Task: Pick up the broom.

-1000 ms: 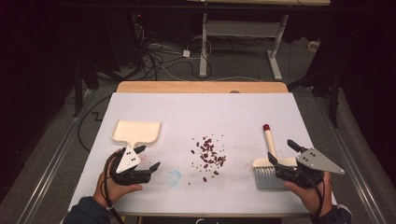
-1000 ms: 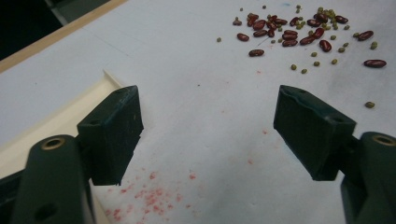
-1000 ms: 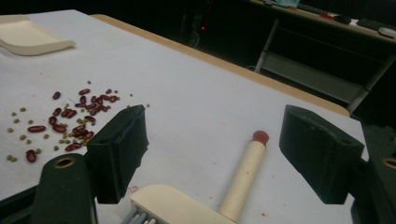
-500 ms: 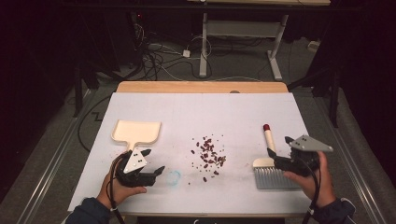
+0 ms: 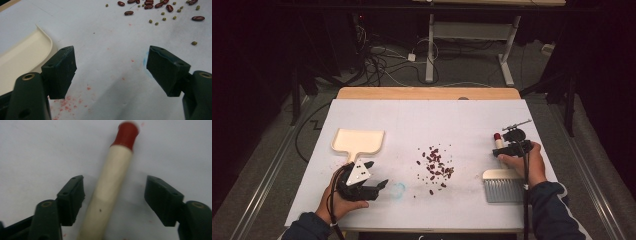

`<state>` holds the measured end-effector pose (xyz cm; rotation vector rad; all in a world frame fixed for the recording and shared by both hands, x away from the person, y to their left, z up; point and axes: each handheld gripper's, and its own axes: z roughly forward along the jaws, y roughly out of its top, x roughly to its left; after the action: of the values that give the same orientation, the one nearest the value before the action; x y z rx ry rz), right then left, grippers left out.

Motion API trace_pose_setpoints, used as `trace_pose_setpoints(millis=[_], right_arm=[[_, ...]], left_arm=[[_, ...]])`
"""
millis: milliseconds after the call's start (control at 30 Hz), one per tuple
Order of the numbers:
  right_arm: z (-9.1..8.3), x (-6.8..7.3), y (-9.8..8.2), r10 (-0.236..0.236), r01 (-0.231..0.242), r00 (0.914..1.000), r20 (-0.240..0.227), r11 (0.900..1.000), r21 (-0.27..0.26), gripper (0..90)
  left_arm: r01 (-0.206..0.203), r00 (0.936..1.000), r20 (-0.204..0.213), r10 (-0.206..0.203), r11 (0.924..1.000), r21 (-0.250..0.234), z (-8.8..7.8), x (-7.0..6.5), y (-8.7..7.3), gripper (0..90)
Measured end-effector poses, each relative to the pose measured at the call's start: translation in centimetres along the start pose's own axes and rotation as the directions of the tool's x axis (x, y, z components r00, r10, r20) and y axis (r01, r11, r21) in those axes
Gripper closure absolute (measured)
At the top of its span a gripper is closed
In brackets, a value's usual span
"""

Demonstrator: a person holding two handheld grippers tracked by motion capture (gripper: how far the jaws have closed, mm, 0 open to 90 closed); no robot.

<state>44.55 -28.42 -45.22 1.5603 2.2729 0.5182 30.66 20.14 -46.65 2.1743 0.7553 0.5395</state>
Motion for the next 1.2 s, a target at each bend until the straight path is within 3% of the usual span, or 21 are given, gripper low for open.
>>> trace_pose_setpoints(millis=[33,167,400,600,833,1000,1100,1200], right_arm=[[0.1,-0.2,0.0,0.006,-0.006,0.9999,-0.015,1.0,-0.019,35.4],[-0.2,0.2,0.1,-0.053,0.052,0.997,-0.056,0.998,-0.022,59.1],[-0.2,0.3,0.2,-0.082,0.08,0.9944,-0.067,0.996,-0.025,60.6],[-0.1,0.8,0.5,-0.122,0.121,0.9903,-0.066,0.992,-0.021,70.1],[-0.2,0.2,0.3,-0.121,0.117,0.9868,-0.107,0.992,-0.047,70.2],[-1.4,-0.1,0.2,-0.104,0.09,0.9894,-0.101,0.986,-0.14,70.3],[-2.9,-0.2,-0.1,-0.102,0.079,0.9898,-0.099,0.973,-0.215,70.4],[-4.7,-0.3,-0.4,-0.098,0.068,0.9914,-0.087,0.953,-0.297,70.5]], left_arm=[[-0.002,1.0,0.0,0.002,1.0,0.002,0.0,0.0,0.0,23.1],[-0.01,0.9999,0.005,0.01,0.9999,0.014,0.1,-0.1,-0.1,23.1],[-0.02,0.9996,0.02,0.019,0.9995,0.026,0.3,-0.2,0.0,23.1],[-0.018,0.9998,0.013,0.018,0.9996,0.021,0.2,-0.2,0.1,23.1],[-0.015,0.9997,0.018,0.014,0.9996,0.023,0.3,0.0,0.1,23.1],[-0.016,0.9998,0.015,0.016,0.9998,0.012,0.1,0.0,0.1,23.1],[-0.014,0.9998,0.013,0.014,0.9999,0.003,0.0,-0.1,0.2,23.1],[-0.005,0.9999,0.015,0.005,0.9999,-0.011,-0.3,-0.1,0.3,23.1]])
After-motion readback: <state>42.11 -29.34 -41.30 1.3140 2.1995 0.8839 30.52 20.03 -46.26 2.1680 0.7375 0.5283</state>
